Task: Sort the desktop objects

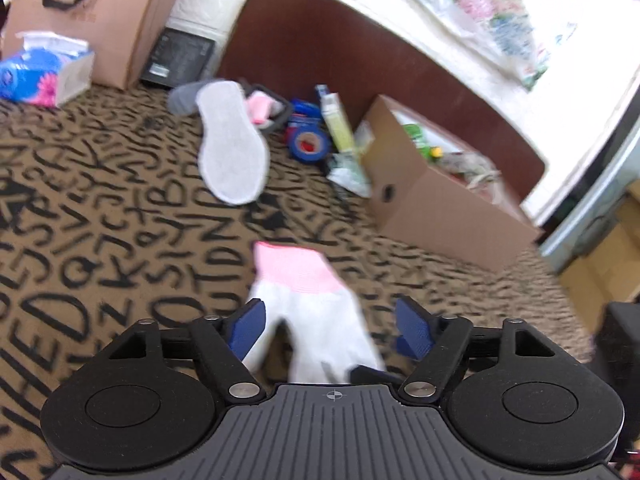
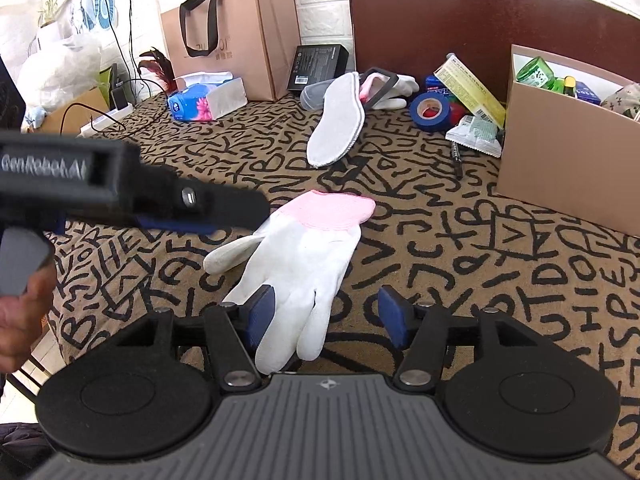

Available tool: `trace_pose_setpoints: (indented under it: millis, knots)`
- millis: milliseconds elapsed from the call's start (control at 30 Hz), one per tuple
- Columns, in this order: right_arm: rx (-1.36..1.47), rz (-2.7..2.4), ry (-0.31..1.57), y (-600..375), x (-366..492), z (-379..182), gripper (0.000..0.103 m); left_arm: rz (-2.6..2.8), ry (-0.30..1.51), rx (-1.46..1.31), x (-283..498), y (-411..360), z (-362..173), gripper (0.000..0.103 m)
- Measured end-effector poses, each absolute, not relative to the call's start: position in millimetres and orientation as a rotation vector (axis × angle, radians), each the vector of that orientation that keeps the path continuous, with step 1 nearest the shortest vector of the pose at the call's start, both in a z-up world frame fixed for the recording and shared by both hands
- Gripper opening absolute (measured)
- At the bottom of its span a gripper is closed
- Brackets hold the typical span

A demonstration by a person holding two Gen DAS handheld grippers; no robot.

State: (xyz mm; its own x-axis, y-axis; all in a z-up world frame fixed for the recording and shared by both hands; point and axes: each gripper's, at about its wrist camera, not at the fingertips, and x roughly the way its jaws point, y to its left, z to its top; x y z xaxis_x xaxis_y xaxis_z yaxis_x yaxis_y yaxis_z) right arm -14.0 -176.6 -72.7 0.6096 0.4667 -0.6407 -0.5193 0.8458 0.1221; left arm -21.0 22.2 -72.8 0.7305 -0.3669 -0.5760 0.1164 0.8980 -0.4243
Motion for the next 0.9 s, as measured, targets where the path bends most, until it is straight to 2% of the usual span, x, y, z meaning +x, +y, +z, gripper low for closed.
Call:
trace_pose_setpoints:
  millis: [133, 467, 500, 633, 800, 867, 900]
  knots:
    - [-0.074, 0.579, 0.716, -173.4, -12.3, -73.9, 0.062, -0.222, 0.791, -0.386, -1.9, 26.0, -90.1, 0.083]
    - [-0.067, 0.605, 0.731, -164.7, -7.9, -80.7, 0.063, -0.257, 0.831, -0.366, 24.9, 11.4, -103.0, 0.084]
    - [-0.066, 0.606, 0.732, -164.1, -7.5, -81.4, 0.063, -0.264, 0.837, -0.356, 26.2, 8.8, -103.5, 0.082]
    - [-0.060, 0.604, 0.740, -164.2, -5.1, -84.0, 0.063, -0.314, 0.867, -0.326, 25.7, 1.5, -106.9, 0.062]
    - [-0.051, 0.607, 0.740, -164.4, -4.7, -85.8, 0.063, -0.317, 0.856, -0.315, 21.2, 2.2, -109.0, 0.063]
    - [-0.049, 0.604, 0.742, -163.6, -3.7, -87.4, 0.063, -0.318, 0.865, -0.332, 23.0, 4.5, -109.1, 0.061]
    - [-0.047, 0.603, 0.743, -163.0, -3.3, -88.6, 0.062, -0.316, 0.871, -0.328, 23.5, 4.8, -108.5, 0.054]
